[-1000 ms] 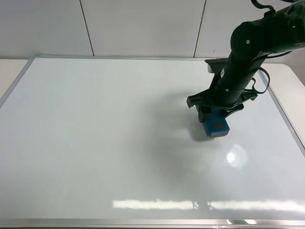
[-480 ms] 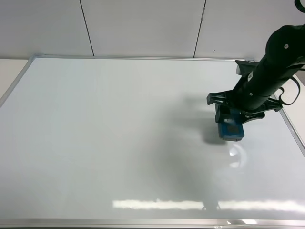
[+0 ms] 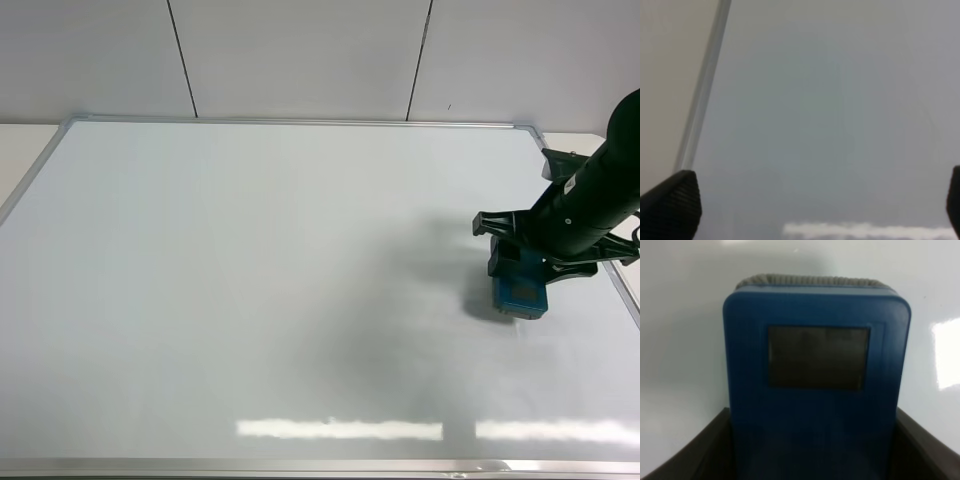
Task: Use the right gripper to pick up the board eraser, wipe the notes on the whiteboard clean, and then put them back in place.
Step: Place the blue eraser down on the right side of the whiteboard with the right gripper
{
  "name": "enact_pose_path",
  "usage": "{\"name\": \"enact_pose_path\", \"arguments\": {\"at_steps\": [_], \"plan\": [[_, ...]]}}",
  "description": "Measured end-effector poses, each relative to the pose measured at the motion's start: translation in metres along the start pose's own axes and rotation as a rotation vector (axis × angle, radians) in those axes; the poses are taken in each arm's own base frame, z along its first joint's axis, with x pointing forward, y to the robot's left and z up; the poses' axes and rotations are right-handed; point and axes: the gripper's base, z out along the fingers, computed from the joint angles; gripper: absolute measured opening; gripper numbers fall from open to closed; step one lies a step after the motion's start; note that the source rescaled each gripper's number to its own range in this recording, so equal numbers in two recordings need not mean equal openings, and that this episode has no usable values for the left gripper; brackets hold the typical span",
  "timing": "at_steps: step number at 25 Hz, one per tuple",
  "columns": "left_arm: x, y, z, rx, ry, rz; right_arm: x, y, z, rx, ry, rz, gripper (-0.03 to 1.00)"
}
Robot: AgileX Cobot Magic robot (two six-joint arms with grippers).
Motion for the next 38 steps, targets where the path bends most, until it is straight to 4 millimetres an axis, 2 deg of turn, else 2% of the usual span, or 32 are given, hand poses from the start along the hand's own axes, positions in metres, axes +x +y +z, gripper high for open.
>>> {"name": "enact_pose_path", "arguments": {"at_steps": [24, 31, 38], "plan": [[0.000, 0.000, 0.000, 0.000, 0.000, 0.000, -0.005, -0.001, 0.009, -0.001, -0.030, -0.003, 0.04], [0.000, 0.000, 0.000, 0.000, 0.000, 0.000, -0.001, -0.005, 0.025, 0.044, 0.050, -0.024, 0.04], [0.000, 0.000, 0.000, 0.000, 0.000, 0.000, 0.002, -0.008, 0.026, 0.074, 0.084, -0.118, 0.04]]}}
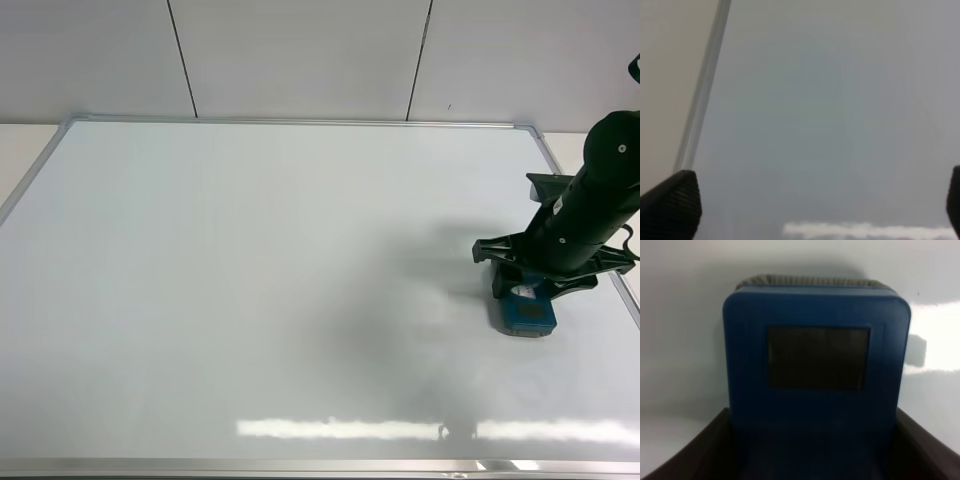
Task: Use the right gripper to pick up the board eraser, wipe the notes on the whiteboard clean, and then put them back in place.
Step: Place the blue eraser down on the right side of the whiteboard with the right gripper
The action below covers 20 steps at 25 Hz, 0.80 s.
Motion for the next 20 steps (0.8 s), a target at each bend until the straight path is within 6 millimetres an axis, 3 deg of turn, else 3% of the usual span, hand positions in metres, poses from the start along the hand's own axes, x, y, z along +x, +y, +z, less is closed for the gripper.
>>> {"name": "enact_pose_path", "arguments": {"at_steps": [10, 11, 12, 14, 15, 17, 20], "plan": [[0.0000, 0.0000, 0.0000, 0.000, 0.000, 0.000, 0.0002, -0.0004, 0.0000, 0.004, 0.002, -0.052, 0.04], [0.0000, 0.0000, 0.0000, 0.000, 0.000, 0.000, 0.0000, -0.0003, 0.0000, 0.004, 0.000, -0.052, 0.10], [0.0000, 0.0000, 0.0000, 0.000, 0.000, 0.000, -0.0001, -0.0003, 0.0000, 0.003, -0.001, -0.052, 0.26], [0.0000, 0.0000, 0.0000, 0.000, 0.000, 0.000, -0.0006, -0.0002, -0.0006, 0.002, -0.008, -0.052, 0.70], [0.0000, 0.0000, 0.0000, 0.000, 0.000, 0.000, -0.0011, -0.0001, -0.0012, 0.000, -0.015, -0.052, 0.81], [0.0000, 0.0000, 0.0000, 0.000, 0.000, 0.000, -0.0022, 0.0002, -0.0037, -0.004, -0.034, -0.052, 0.93], [0.0000, 0.0000, 0.0000, 0.000, 0.000, 0.000, -0.0032, 0.0001, -0.0097, -0.007, -0.061, -0.055, 0.98]]}}
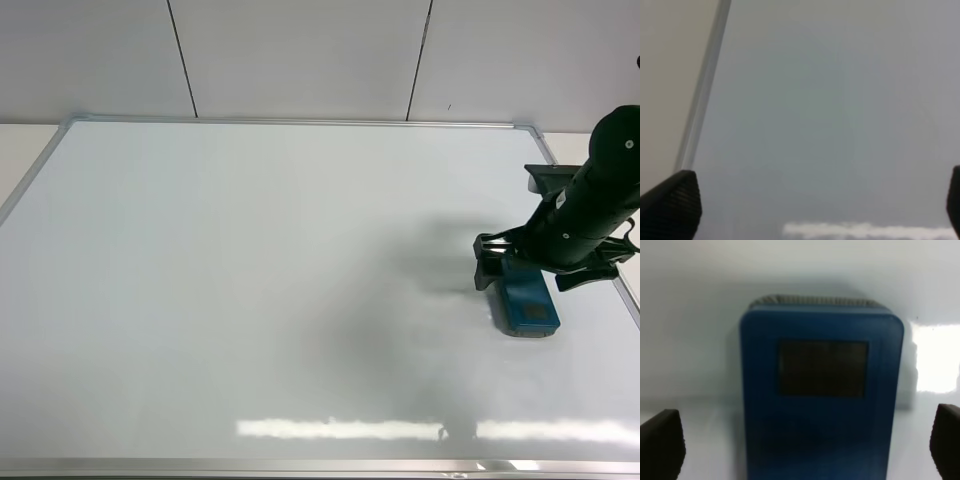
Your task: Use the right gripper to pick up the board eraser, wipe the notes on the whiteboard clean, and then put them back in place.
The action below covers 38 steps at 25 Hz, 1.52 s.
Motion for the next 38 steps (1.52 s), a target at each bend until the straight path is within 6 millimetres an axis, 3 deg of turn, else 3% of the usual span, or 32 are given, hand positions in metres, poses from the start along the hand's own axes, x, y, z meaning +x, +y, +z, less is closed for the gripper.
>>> {"name": "enact_pose_path", "arguments": {"at_steps": [6, 11, 15, 21, 27, 31, 38], "plan": [[0.000, 0.000, 0.000, 0.000, 0.000, 0.000, -0.003, -0.004, -0.035, -0.005, -0.130, -0.006, 0.99], [0.000, 0.000, 0.000, 0.000, 0.000, 0.000, 0.001, -0.033, -0.081, 0.027, -0.271, 0.072, 0.99], [0.000, 0.000, 0.000, 0.000, 0.000, 0.000, 0.018, -0.056, -0.122, 0.062, -0.377, 0.160, 1.00], [0.000, 0.000, 0.000, 0.000, 0.000, 0.000, 0.066, -0.071, -0.188, 0.119, -0.576, 0.226, 1.00], [0.000, 0.000, 0.000, 0.000, 0.000, 0.000, 0.136, -0.063, -0.239, 0.138, -0.804, 0.249, 1.00], [0.000, 0.000, 0.000, 0.000, 0.000, 0.000, 0.183, -0.056, -0.254, 0.137, -0.902, 0.249, 1.00], [0.000, 0.000, 0.000, 0.000, 0.000, 0.000, 0.241, -0.044, -0.259, 0.131, -1.049, 0.190, 1.00]]}}
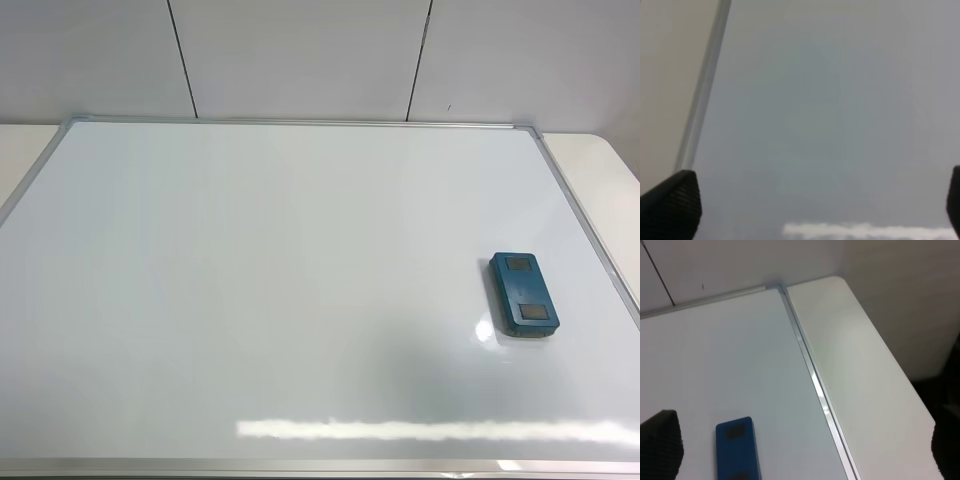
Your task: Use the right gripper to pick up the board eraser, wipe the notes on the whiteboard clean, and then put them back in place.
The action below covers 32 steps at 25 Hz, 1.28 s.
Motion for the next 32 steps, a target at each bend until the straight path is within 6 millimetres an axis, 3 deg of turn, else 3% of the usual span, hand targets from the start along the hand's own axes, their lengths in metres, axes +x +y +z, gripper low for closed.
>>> {"name": "enact_pose_path", "arguments": {"at_steps": [5, 11, 22, 32], "plan": [[0.000, 0.000, 0.000, 0.000, 0.000, 0.000, 0.014, 0.002, -0.021, -0.046, -0.070, -0.039, 1.00], [0.000, 0.000, 0.000, 0.000, 0.000, 0.000, 0.022, 0.007, -0.022, -0.124, 0.009, -0.063, 1.00], [0.000, 0.000, 0.000, 0.000, 0.000, 0.000, 0.066, 0.009, 0.034, -0.148, 0.189, -0.126, 1.00], [0.000, 0.000, 0.000, 0.000, 0.000, 0.000, 0.065, 0.009, 0.036, -0.147, 0.169, -0.123, 1.00]]}}
